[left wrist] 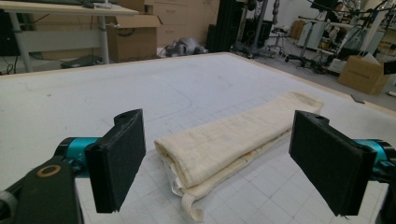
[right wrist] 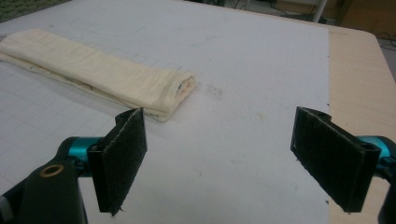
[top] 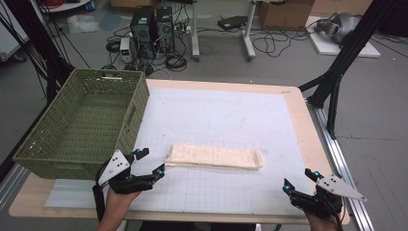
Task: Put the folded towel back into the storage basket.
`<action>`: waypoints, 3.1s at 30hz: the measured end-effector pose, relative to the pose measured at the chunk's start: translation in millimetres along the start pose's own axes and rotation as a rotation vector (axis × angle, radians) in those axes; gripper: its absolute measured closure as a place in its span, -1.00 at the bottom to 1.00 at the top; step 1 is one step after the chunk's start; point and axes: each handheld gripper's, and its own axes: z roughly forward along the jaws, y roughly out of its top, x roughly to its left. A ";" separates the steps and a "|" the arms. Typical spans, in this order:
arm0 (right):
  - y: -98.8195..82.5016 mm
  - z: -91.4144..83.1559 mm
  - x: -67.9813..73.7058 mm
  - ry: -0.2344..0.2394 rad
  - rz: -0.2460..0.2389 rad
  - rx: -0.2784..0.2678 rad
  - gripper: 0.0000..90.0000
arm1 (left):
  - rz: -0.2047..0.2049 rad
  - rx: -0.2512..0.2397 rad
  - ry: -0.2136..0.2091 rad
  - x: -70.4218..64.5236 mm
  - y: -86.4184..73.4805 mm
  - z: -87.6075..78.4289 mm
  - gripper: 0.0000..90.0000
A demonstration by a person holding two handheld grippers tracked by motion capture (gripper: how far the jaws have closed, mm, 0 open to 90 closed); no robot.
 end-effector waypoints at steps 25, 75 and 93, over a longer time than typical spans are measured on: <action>-2.6 2.2 -1.7 0.007 -0.034 0.021 -0.61 | -0.027 -0.003 0.022 6.2 0.5 -3.9 -0.56; -5.1 -5.0 -4.2 -0.013 -0.009 0.010 -0.60 | -0.029 0.490 0.185 -1.8 -14.0 99.9 -0.04; -1.6 -3.0 -1.3 -0.003 0.026 -0.020 -0.60 | -0.046 0.478 0.092 -4.8 -14.7 100.5 0.81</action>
